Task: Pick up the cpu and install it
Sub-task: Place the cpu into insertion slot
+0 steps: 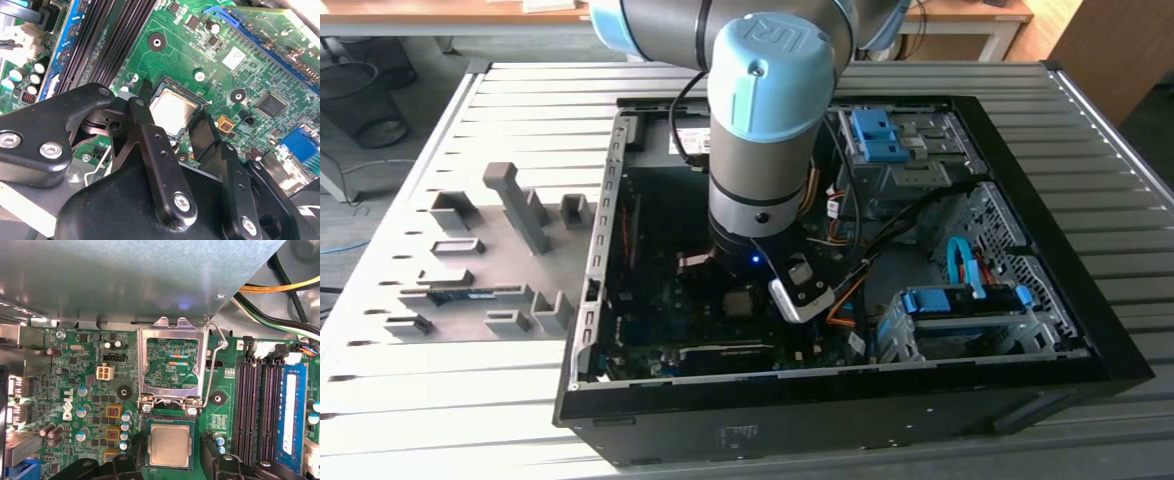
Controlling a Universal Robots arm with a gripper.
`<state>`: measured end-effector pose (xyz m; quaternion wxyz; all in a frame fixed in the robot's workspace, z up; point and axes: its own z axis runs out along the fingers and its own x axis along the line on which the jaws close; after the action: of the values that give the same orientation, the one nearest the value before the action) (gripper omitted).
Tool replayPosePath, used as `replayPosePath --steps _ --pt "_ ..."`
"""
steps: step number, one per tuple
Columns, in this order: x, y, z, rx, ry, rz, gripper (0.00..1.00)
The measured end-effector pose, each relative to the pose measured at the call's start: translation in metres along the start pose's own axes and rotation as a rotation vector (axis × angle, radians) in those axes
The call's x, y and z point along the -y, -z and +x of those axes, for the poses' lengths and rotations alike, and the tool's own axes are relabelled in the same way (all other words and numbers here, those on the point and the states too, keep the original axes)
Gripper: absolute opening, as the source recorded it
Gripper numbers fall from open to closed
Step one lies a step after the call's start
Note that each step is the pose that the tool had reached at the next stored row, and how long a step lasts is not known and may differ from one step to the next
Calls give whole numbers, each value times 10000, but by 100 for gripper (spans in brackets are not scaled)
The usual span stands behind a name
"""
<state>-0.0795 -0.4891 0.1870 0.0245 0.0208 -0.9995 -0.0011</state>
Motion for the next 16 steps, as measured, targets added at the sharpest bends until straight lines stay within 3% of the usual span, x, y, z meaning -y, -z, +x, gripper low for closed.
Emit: replayPosePath --steps 6,7,9,16 --pt "0 0 0 -2 -1 2 56" --pt "0 0 0 -1 0 3 49" --pt "0 0 0 -1 -1 2 47" --pt "0 -1 0 0 0 1 47"
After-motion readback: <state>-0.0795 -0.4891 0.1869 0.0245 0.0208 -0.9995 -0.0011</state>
